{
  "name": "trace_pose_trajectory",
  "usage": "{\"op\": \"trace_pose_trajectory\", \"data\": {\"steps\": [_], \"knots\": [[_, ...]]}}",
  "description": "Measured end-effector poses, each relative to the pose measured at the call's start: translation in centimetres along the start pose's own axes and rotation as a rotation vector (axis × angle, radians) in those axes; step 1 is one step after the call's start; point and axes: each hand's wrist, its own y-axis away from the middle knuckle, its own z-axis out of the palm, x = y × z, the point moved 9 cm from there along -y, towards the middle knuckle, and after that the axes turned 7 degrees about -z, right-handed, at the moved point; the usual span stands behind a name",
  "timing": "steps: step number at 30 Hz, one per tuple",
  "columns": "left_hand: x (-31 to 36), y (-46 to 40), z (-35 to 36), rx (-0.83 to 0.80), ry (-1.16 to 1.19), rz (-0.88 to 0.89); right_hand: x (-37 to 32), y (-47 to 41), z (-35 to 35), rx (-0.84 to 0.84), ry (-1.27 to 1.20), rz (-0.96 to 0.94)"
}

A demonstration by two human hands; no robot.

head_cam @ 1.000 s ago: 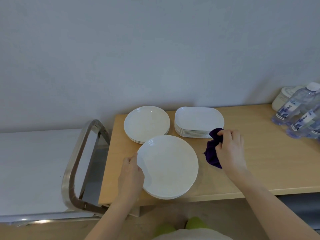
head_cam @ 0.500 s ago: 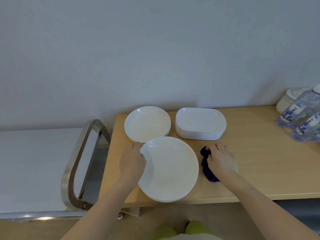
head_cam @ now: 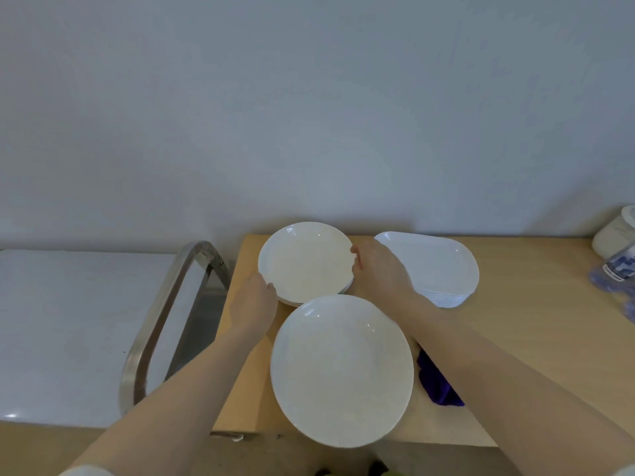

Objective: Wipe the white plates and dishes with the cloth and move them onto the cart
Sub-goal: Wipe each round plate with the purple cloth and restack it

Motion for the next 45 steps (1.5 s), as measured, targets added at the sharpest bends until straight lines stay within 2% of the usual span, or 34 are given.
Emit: {"op": "trace_pose_trajectory", "data": {"steps": [7,13,27,32,39,45], "knots": [[-1.2,-3.3,0.8,-0.021,-0.038,-0.137,0.3,-4.7,6.4,-0.202,0.369,-0.062],[-0.4,-4.3,1.7,-0.088,0.006,-0.149,1.4,-7.4,8.2,-0.207,0.494,-0.057],[0.2,-4.5,1.9,-0.106,-0.100,-0.148,2.0,-8.9,8.5,-0.274,0.490,0.007],[0.3,-4.7,2.2,-0.119,-0.126,-0.115,2.0,-9.2,8.1,-0.287,0.507,-0.056],[0.6,-4.7,0.7,-0.029,-0.035,-0.073,2.2,-9.5,6.4,-0.232,0.404,-0.025],[1.9,-4.8,-2.3,0.067,0.036,-0.017,1.6,-9.3,2.4,-0.046,0.336,-0.010]]}}
